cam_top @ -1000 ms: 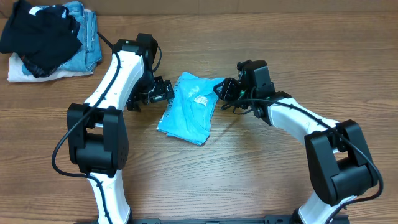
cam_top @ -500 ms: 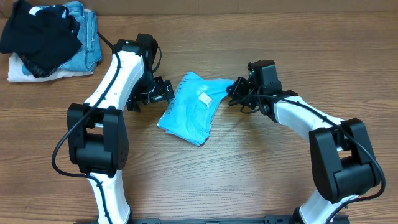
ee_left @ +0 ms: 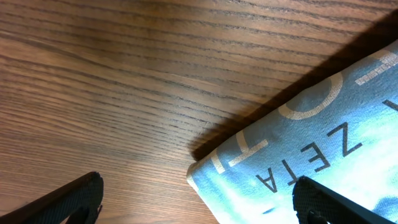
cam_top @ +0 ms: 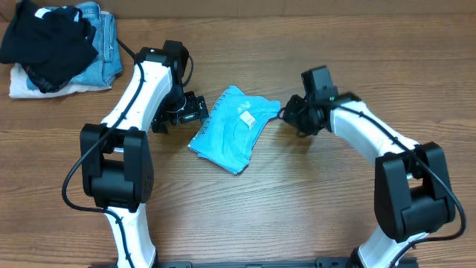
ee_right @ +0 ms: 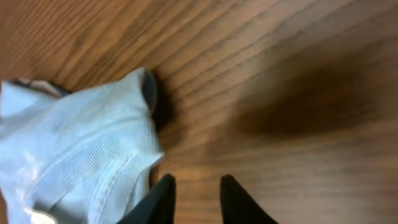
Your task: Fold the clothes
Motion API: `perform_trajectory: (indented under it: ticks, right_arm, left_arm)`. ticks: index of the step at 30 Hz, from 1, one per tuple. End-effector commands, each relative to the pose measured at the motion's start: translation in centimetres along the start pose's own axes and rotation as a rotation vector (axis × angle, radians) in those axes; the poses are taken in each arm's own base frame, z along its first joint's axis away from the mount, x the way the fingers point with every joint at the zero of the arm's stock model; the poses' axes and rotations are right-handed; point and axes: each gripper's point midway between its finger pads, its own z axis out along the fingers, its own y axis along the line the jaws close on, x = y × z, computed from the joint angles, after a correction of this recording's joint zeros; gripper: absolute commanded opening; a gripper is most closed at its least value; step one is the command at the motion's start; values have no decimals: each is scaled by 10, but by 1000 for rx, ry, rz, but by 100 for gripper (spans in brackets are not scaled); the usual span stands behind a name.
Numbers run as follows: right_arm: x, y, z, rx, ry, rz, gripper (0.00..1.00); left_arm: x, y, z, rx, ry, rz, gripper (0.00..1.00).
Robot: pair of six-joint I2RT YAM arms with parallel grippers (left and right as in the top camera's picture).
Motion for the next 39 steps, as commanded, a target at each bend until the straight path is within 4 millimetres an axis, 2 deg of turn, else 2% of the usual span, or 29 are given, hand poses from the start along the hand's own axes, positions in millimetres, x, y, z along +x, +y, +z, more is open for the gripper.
perform_trajectory:
  ticks: [1, 4, 5, 6, 7, 9, 15, 22, 30, 34, 39]
  right_arm:
    - [-27, 39, -45, -40, -75, -35, 26]
    - [-5, 69, -57, -121, 2, -136, 37]
    - [5, 77, -57, -154, 37, -162, 46]
    - [26, 86, -54, -180, 106, -188, 52]
    - [46, 88, -48, -167, 160, -208, 52]
    - [68, 92, -39, -156, 199, -242, 52]
    - [119, 104, -14, -169, 287, -316, 49]
    - [136, 111, 1, -185, 299, -430, 51]
    - [140, 98, 23, -146, 324, -499, 51]
    - [144, 91, 26, -123, 349, -478, 38]
    - [149, 82, 23, -78, 383, -408, 14]
  left_arm:
    - [2, -3, 1, 6, 3, 3, 100]
    - [1, -3, 1, 7, 1, 2, 100]
    - [1, -3, 1, 7, 1, 3, 100]
    - [1, -3, 1, 7, 1, 3, 100]
    - [1, -3, 1, 7, 1, 2, 100]
    - [1, -3, 1, 8, 1, 3, 100]
    - [1, -3, 1, 7, 1, 3, 100]
    - [1, -3, 1, 7, 1, 3, 100]
    - [0, -3, 1, 9, -2, 3, 100]
    - [0, -3, 1, 9, -2, 3, 100]
    - [0, -3, 1, 9, -2, 3, 100]
